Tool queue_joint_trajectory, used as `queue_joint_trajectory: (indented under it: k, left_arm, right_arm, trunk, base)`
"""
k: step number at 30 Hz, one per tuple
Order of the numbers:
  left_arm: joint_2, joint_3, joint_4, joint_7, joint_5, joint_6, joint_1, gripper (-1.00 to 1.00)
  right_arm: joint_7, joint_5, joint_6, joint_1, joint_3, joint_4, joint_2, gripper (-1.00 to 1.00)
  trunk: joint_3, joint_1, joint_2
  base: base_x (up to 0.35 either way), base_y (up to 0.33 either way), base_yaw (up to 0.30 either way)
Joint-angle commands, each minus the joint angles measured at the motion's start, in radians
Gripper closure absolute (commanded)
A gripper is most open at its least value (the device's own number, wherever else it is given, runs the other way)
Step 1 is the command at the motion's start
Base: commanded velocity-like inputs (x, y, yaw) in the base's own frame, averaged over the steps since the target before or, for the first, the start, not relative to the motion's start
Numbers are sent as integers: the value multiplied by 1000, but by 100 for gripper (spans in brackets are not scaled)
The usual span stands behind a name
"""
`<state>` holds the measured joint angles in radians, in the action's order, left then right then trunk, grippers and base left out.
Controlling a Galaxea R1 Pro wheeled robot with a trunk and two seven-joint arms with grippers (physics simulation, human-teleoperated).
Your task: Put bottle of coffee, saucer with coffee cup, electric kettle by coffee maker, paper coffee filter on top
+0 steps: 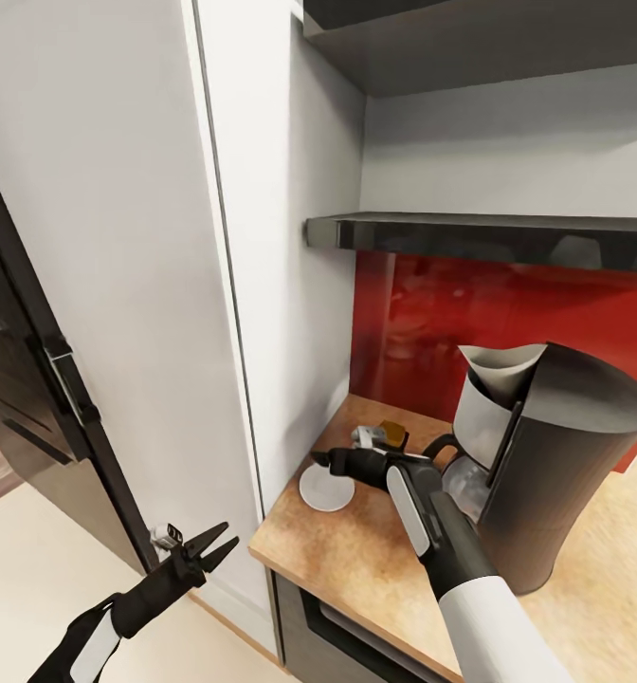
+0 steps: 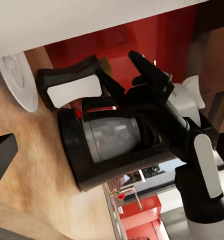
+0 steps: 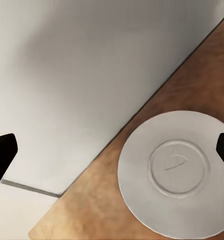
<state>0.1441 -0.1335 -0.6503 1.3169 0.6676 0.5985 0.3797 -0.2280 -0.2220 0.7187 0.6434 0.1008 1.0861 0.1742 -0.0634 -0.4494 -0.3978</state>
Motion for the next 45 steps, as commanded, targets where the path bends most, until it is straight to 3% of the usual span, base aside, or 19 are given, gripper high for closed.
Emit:
queue_joint_trajectory:
  k: [1, 10, 13, 18, 45]
  left_arm:
    - [0, 0, 0, 2, 3, 10, 1, -100]
    - [0, 0, 0, 2, 3, 10, 1, -100]
    - [1, 0, 0, 2, 3, 10, 1, -100]
    - [1, 0, 0, 2, 4, 10, 1, -100]
    - [1, 0, 0, 2, 6, 10, 1, -100]
  right_arm:
    - [-2, 1, -6, 1, -1, 0, 0, -100]
    - [-2, 3, -21, 1, 0, -20, 0, -100]
    - [-2, 4, -71, 1, 1, -38, 0, -100]
    - [-2, 4, -92, 1, 2, -42, 0, -100]
    - [-4, 3, -93, 1, 2, -37, -5, -100]
  trunk:
    - [-2, -1, -2]
    - [-2, -1, -2]
    - [-2, -1, -2]
    - [-2, -1, -2]
    - [-2, -1, -2]
  base:
    - [8, 0, 0]
    - [2, 0, 0]
    - [0, 0, 0]
    - [0, 0, 0]
    - [63, 0, 0]
